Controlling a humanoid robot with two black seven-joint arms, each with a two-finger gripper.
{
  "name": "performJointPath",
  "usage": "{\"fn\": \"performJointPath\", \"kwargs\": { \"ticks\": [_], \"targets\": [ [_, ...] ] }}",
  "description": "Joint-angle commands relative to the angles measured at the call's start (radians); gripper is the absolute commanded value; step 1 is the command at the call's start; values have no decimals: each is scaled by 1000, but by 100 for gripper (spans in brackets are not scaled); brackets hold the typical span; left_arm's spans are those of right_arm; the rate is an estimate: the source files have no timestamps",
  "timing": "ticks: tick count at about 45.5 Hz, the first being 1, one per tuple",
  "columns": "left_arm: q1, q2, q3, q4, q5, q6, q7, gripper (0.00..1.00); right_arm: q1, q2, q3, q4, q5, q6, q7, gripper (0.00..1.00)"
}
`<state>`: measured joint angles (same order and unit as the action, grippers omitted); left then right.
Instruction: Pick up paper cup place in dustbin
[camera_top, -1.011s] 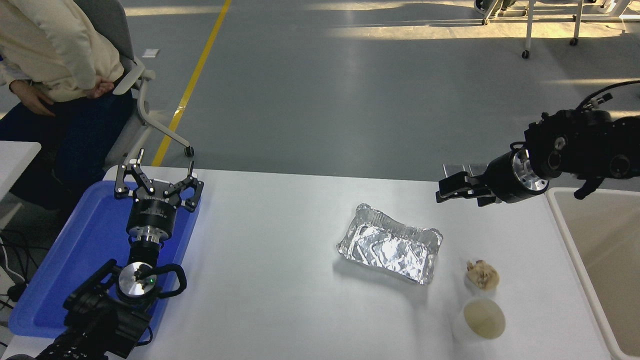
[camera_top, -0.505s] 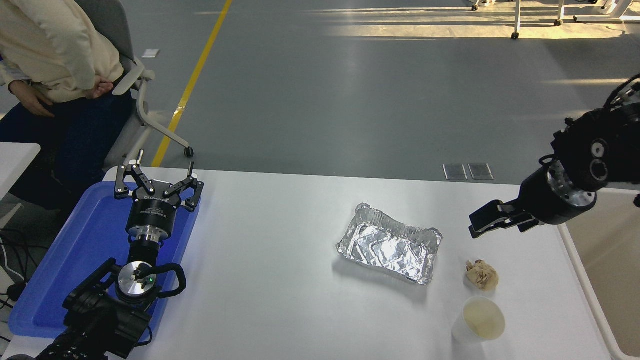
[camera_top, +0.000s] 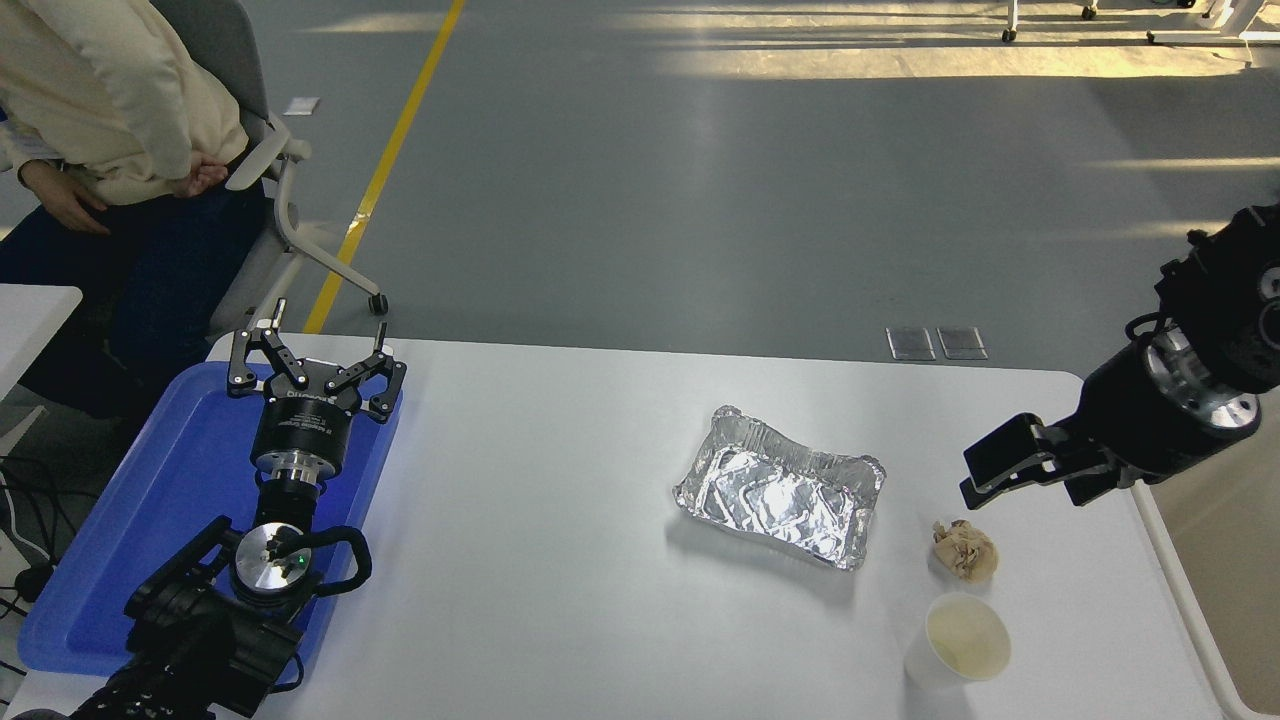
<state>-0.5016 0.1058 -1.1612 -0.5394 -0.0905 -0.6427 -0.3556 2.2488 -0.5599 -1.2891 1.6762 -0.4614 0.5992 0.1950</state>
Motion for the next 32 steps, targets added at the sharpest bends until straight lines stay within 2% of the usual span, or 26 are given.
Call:
{"fn": "performJointPath", "kwargs": {
  "ticks": [1,11,32],
  "targets": [
    [0,0,0,-1,0,0,0,100,31,-28,-4,25,-2,51,-2,100],
    [0,0,0,1,-2,0,0,100,18,-46,-30,25,-105,21,-5,100],
    [-2,-1,0,1,-2,2,-2,100,-214,-124,-9,-7,-252,-209,-2,100]
  ]
}}
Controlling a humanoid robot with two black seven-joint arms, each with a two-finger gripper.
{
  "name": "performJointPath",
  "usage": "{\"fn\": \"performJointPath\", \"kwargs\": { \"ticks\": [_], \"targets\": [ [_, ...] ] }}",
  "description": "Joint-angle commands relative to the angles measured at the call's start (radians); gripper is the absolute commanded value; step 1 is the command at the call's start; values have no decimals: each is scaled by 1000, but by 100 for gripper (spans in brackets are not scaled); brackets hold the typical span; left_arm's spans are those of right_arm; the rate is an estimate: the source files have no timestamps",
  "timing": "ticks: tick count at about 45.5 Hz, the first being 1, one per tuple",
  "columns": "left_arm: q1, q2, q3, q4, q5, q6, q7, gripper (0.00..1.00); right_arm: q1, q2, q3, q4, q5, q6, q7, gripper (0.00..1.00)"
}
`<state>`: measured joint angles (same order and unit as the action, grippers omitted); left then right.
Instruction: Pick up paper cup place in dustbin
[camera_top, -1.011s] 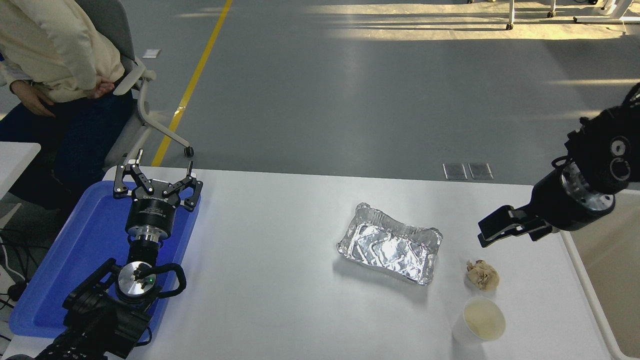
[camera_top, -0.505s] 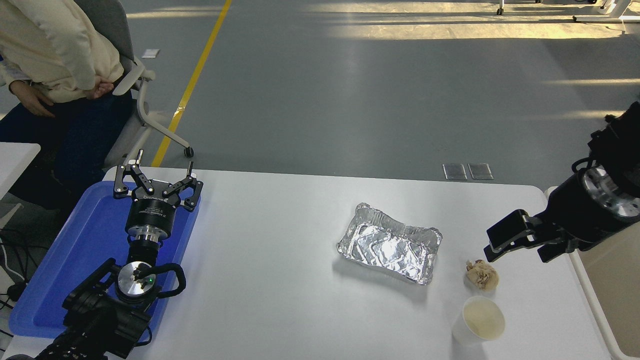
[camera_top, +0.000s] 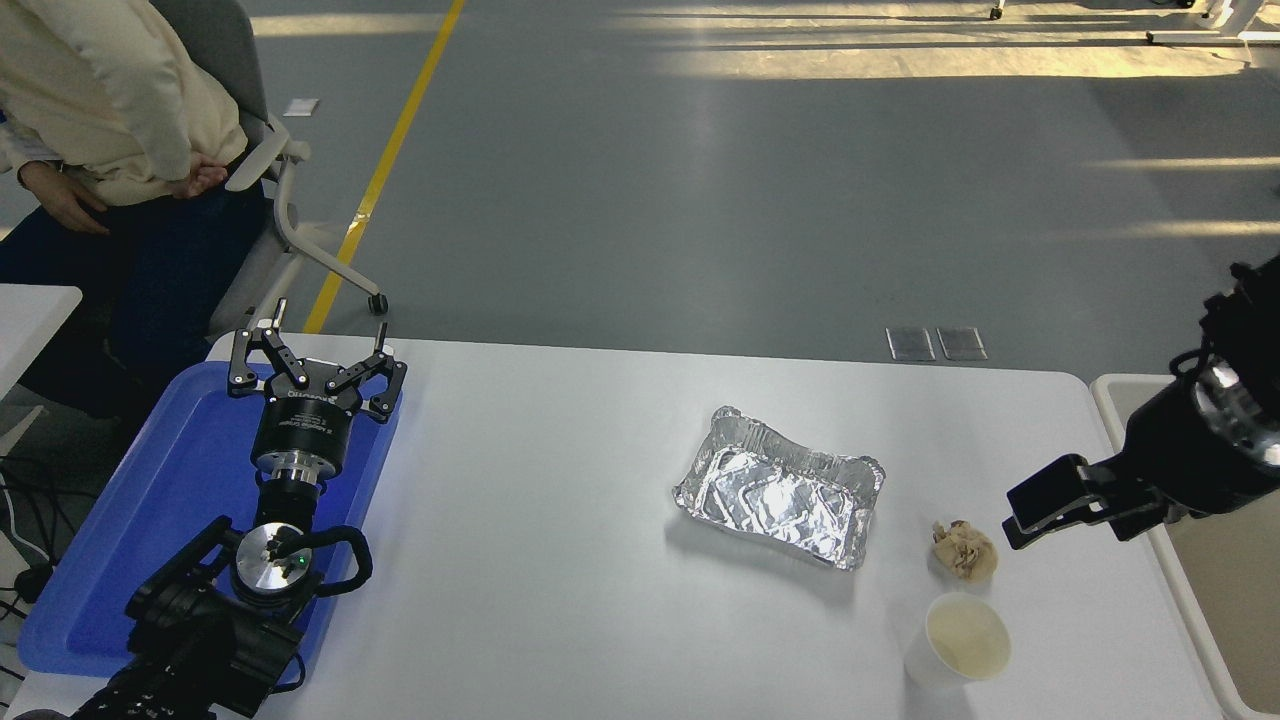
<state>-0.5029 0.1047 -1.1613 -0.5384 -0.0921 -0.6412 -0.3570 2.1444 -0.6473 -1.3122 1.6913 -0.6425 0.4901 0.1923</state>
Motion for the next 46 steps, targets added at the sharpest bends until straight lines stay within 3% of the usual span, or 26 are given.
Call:
{"fn": "performJointPath", "kwargs": {
  "ticks": [1,46],
  "targets": [
    [1,0,0,0,0,0,0,100,-126,-38,19,-27,-75,-111,1,100],
    [1,0,0,0,0,-2,0,100,-679,-20,307,-295,-181,-257,2,100]
  ]
}}
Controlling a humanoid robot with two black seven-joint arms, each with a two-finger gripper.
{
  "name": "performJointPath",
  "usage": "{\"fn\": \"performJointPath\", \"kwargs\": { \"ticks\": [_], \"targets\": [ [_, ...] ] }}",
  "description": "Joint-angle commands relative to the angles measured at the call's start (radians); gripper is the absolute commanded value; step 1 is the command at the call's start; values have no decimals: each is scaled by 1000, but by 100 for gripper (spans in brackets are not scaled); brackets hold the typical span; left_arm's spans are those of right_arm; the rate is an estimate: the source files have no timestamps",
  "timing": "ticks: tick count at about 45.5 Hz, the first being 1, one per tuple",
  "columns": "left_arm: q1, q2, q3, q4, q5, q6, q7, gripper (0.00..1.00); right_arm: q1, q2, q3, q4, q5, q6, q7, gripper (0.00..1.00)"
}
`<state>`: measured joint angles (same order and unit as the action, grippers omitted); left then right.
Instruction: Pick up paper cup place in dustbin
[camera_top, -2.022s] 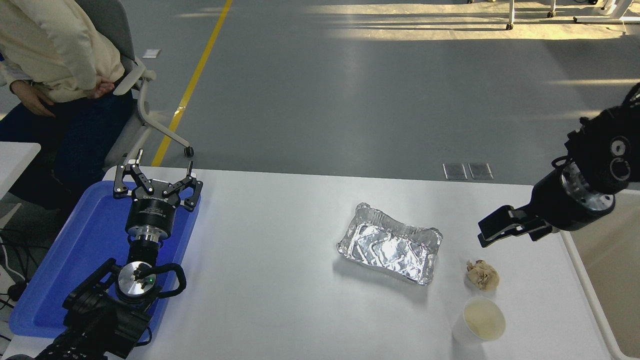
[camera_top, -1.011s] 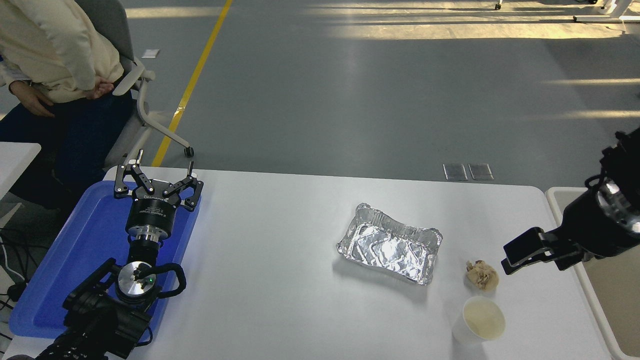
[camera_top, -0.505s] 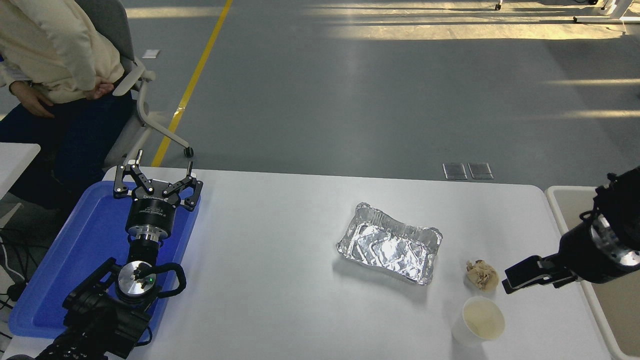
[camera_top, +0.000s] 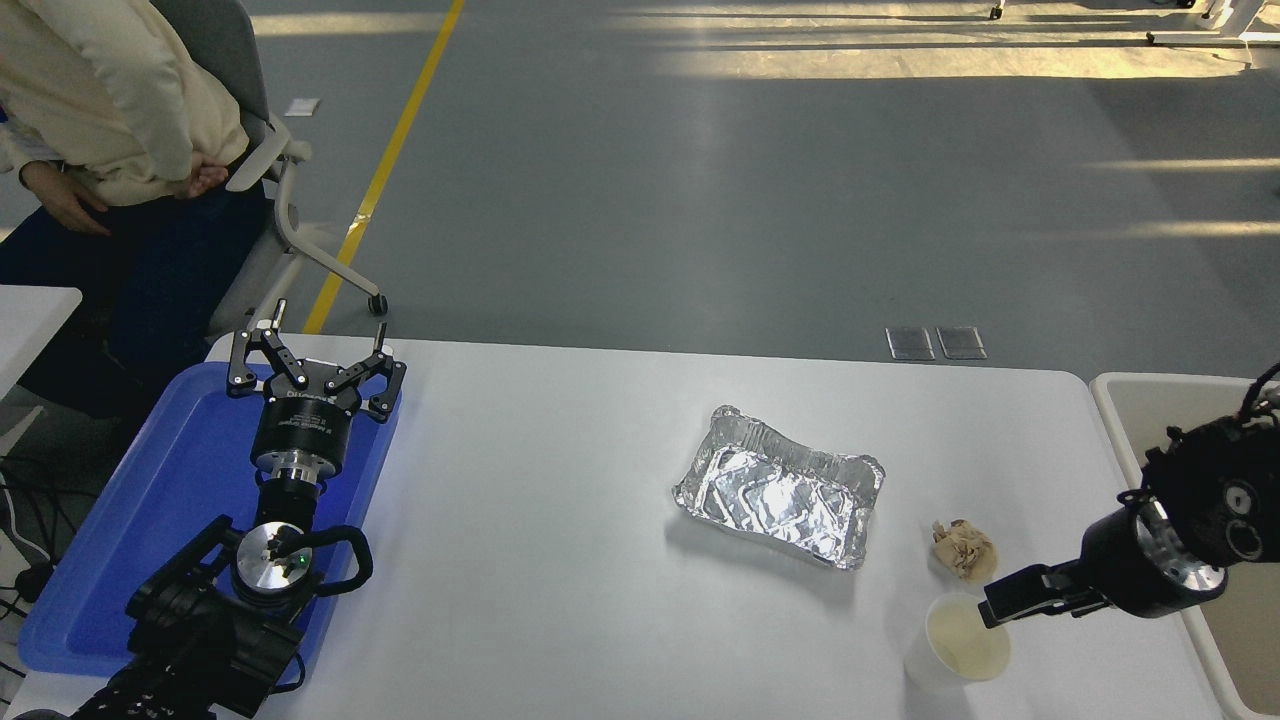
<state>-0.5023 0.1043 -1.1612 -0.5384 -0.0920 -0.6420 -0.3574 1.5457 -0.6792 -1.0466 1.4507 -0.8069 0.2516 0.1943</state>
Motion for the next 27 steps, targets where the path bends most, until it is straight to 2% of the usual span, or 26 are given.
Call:
{"fn": "performJointPath", "kwargs": {
  "ticks": [1,13,27],
  "targets": [
    [1,0,0,0,0,-1,0,100,-87,17,45,-65,-17,-18,0,100],
    [1,0,0,0,0,1,0,100,-171,58,89,-139,-18,-29,2,100],
    [1,0,0,0,0,-1,0,100,-216,69,103,-164,-26,-52,4,95]
  ]
}}
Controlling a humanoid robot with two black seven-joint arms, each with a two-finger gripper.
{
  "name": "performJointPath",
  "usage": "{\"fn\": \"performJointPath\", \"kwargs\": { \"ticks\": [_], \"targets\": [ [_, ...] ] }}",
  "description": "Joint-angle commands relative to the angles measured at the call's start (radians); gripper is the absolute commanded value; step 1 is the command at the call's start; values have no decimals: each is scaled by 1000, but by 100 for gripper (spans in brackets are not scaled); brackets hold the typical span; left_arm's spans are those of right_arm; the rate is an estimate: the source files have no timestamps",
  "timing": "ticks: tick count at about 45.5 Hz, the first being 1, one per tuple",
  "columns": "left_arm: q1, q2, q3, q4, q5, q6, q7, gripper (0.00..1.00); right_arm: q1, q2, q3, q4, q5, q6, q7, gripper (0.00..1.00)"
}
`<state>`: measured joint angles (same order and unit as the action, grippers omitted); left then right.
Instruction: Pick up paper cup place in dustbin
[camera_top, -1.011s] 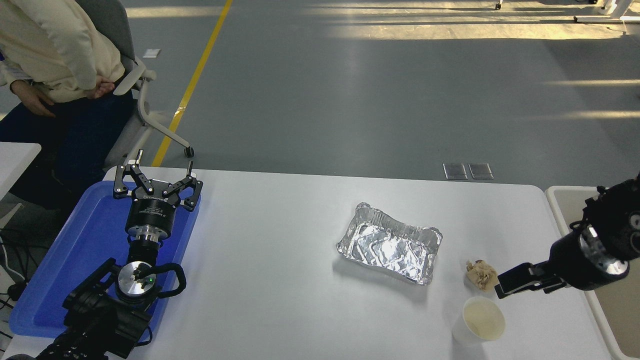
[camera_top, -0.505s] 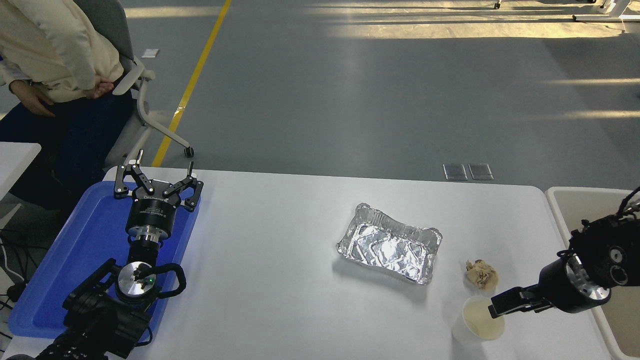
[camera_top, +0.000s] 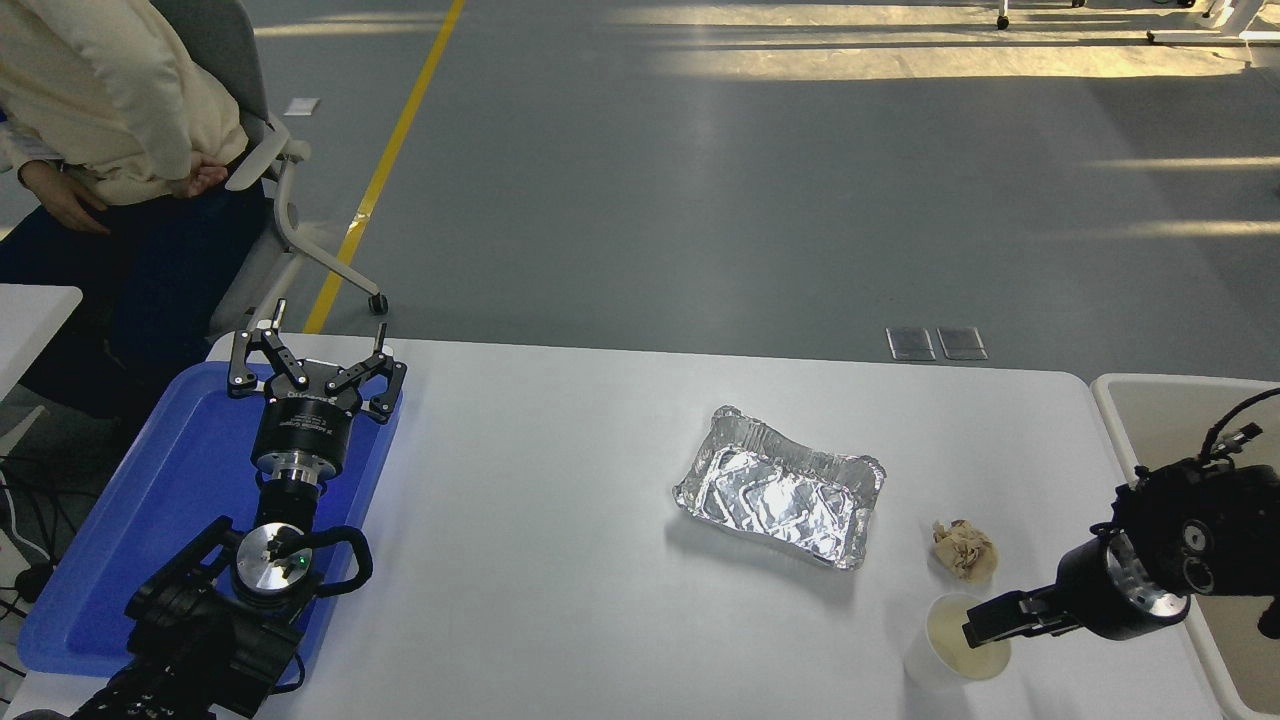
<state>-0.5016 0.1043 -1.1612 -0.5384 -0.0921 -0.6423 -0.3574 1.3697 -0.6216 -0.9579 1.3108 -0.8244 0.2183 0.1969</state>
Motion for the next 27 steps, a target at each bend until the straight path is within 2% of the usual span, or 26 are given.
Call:
{"fn": "performJointPath", "kwargs": {
  "ticks": [1,7,10,15,19,21,22,27],
  "targets": [
    [0,0,0,0,0,1,0,100,-41,11,15,-24,-13,-19,1,94],
    [0,0,0,0,0,1,0,100,-41,10,13,-24,-22,-20,3,85],
    [0,0,0,0,0,0,0,100,-41,10,13,-24,-21,-20,3,66],
    [0,0,0,0,0,1,0,100,-41,10,13,-21,-22,-20,4,40],
    [0,0,0,0,0,1,0,100,-41,10,13,-21,-24,-20,4,25],
    [0,0,0,0,0,0,0,100,-40,10,13,-21,-24,-23,4,3],
    [0,0,0,0,0,0,0,100,-40,10,13,-21,-24,-23,4,0],
    [0,0,0,0,0,1,0,100,-37,10,13,-18,-21,-23,4,0]
  ]
}}
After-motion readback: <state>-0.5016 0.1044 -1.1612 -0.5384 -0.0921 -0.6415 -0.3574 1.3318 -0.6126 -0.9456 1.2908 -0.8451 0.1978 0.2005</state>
